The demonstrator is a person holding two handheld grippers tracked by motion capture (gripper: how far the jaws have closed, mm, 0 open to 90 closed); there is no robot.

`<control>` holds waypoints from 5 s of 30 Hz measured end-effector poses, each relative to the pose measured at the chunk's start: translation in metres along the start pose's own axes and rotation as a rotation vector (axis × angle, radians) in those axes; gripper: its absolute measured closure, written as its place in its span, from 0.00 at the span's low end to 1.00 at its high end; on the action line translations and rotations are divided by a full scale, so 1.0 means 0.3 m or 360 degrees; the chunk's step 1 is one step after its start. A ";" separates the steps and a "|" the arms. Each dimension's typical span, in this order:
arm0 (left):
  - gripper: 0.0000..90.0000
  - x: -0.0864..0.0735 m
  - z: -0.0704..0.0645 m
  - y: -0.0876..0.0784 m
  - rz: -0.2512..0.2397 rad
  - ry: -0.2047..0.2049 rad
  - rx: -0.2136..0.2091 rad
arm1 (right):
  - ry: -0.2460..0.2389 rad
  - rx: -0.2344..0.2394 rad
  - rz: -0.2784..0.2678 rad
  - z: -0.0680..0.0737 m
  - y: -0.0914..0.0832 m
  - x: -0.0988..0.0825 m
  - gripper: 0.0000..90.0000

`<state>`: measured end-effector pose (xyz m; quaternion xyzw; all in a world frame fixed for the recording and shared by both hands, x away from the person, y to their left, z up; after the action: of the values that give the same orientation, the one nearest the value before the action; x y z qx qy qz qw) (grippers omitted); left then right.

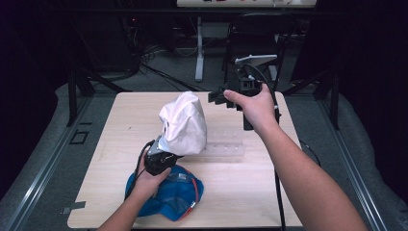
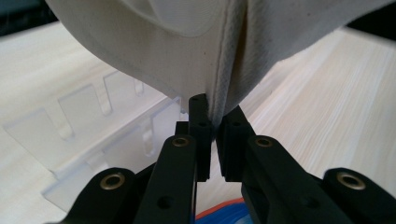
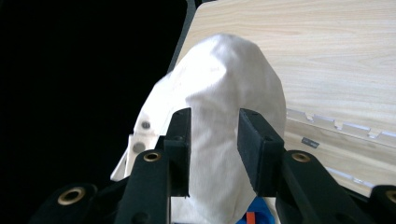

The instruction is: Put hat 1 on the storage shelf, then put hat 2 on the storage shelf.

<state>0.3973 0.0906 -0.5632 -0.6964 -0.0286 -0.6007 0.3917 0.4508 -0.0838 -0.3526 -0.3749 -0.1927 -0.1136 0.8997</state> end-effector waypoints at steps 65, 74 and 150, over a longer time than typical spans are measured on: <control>0.95 -0.021 0.003 0.083 0.0076 -0.0394 0.0122 | 0.0050 -0.0001 -0.0020 -0.058 -0.022 -0.004 0.75; 0.94 -0.034 0.000 0.088 0.0112 -0.0387 0.0135 | 0.0038 -0.0015 0.0003 -0.068 -0.009 -0.032 0.75; 0.54 -0.290 0.034 -0.357 0.0166 -0.0378 0.0334 | -0.0101 -0.0109 0.0210 -0.383 0.319 -0.708 0.71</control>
<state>0.3269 0.2080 -0.5830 -0.7183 -0.1010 -0.4867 0.4868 0.3231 -0.0872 -0.5786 -0.4206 -0.1919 -0.0488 0.8854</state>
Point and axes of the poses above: each handheld gripper's, and its own axes: y roughly forward along the jaws, x roughly out of its top, z roughly to its left, the point moved 8 cm from there along y, roughly forward along the jaws, and after that the axes turned 3 degrees about y, right-handed, at the moved point
